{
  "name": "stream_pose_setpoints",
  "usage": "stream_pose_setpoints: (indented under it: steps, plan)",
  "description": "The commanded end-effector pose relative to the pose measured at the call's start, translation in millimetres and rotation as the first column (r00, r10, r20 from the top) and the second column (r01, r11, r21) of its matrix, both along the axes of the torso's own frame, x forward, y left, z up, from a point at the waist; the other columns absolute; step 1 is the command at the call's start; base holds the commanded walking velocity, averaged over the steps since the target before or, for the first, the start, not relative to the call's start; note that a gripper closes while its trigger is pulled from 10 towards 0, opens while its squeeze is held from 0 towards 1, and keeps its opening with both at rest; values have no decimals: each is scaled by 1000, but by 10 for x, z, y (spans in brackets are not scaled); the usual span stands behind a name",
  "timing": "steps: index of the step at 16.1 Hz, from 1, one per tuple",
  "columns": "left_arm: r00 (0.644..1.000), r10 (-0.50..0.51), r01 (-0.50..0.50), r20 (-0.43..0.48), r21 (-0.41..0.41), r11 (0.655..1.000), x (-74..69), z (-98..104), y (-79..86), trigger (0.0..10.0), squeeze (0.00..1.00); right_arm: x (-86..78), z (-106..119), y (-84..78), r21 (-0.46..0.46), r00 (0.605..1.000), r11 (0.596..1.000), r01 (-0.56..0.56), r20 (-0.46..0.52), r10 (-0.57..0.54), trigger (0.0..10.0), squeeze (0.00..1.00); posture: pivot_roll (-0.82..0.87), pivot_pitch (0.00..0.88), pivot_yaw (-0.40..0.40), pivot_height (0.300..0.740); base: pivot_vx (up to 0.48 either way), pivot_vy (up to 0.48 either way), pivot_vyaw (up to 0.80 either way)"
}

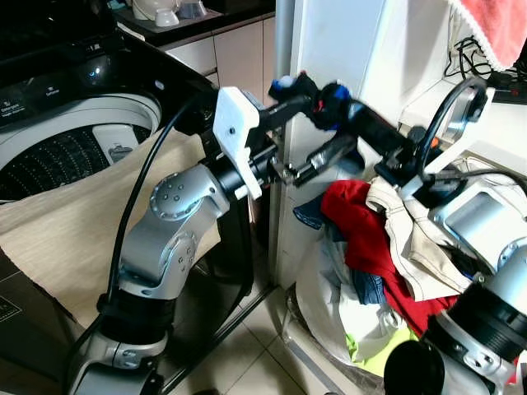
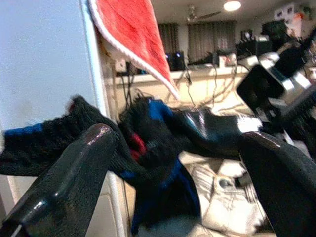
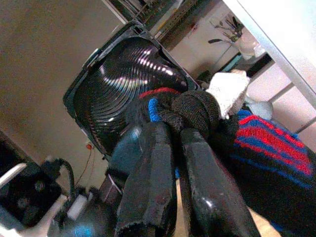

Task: Clothes washing

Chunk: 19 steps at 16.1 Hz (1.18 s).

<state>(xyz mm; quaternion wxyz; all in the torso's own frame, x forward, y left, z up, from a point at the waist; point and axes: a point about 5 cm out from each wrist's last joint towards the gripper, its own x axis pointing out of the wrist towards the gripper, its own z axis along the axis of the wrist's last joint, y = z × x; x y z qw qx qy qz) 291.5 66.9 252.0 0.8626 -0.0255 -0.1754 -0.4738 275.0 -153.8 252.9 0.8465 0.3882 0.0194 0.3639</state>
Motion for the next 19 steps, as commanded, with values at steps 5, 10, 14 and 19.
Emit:
stream_pose_setpoints:
  steps: [5, 10, 14, 19]
  plan:
    - [999, 10, -6, 44, -75, 997, -13, 137, 95, 10000, 1000, -54, 18, -14, -24, 1000, 1000, 7, 6, -7, 0, 0, -101, 0, 23, 740, 0, 0, 0]
    - [994, 11, -10, 108, -11, 1000, 0, 206, 228, 10000, 1000, -77, -13, -1, -64, 1000, 998, 0, 0, 0, 0, 0, -95, 0, 30, 740, 0, 0, 0]
    - [994, -8, -3, 106, 110, 994, 46, 101, 262, 10000, 0, -108, 5, 36, -62, 1000, 998, -18, 23, 19, 0, 0, -94, 0, 38, 740, 0, 0, 0]
    - [990, 83, -98, 115, 132, 986, 143, -24, 297, 10000, 0, -167, 30, 44, -52, 997, 998, -30, 64, 34, 0, 0, -104, 0, 47, 740, 0, 0, 0]
